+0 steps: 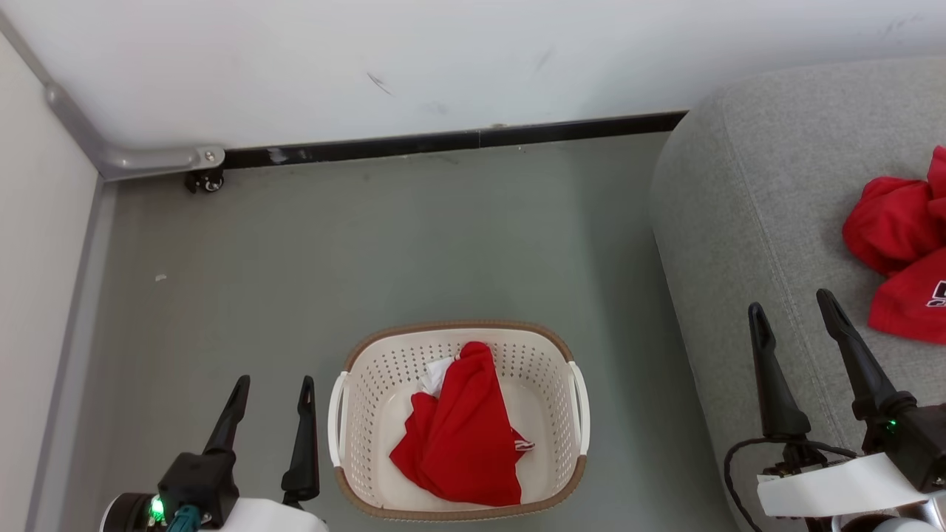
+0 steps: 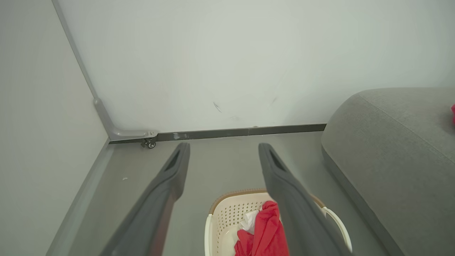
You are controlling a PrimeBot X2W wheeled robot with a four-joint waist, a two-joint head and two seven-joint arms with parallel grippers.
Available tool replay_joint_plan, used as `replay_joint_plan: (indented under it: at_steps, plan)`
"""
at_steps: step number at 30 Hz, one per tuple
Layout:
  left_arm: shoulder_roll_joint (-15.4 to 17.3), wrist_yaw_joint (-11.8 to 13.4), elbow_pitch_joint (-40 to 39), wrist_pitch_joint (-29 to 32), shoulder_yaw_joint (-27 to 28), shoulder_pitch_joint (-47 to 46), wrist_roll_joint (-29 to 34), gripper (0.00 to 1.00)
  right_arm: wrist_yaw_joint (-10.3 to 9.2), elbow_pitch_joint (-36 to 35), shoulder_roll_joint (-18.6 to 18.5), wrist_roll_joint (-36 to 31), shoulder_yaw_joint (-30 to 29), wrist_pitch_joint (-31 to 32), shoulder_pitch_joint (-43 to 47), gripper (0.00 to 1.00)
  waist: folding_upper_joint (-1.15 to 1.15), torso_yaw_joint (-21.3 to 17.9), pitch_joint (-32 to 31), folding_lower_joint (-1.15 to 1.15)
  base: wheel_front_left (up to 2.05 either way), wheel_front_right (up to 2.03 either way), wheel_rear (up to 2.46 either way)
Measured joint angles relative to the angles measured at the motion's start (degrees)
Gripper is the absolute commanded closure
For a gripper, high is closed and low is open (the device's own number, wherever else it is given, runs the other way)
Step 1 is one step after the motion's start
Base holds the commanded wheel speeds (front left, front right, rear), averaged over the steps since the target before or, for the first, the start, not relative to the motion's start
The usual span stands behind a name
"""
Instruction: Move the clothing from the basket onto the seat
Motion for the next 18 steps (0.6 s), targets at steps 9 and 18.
replay_joint_plan:
  at_steps: [9,18]
  plan:
    - [1.1,-1.3,3.1,1.6,-1.5,-2.8,1.6,0.00,0.00,-1.8,0.0,0.0,0.1,0.0,-2.2,0.00,0.00,-0.7,3.2,0.00,0.00,0.00,0.00]
    - [1.1,-2.1,7.1,3.2,-2.8,-6.3,2.5,0.00,0.00,-2.6,0.3,0.0,-0.5,0.5,-2.3,0.00,0.00,-1.8,7.2,0.00,0.00,0.00,0.00]
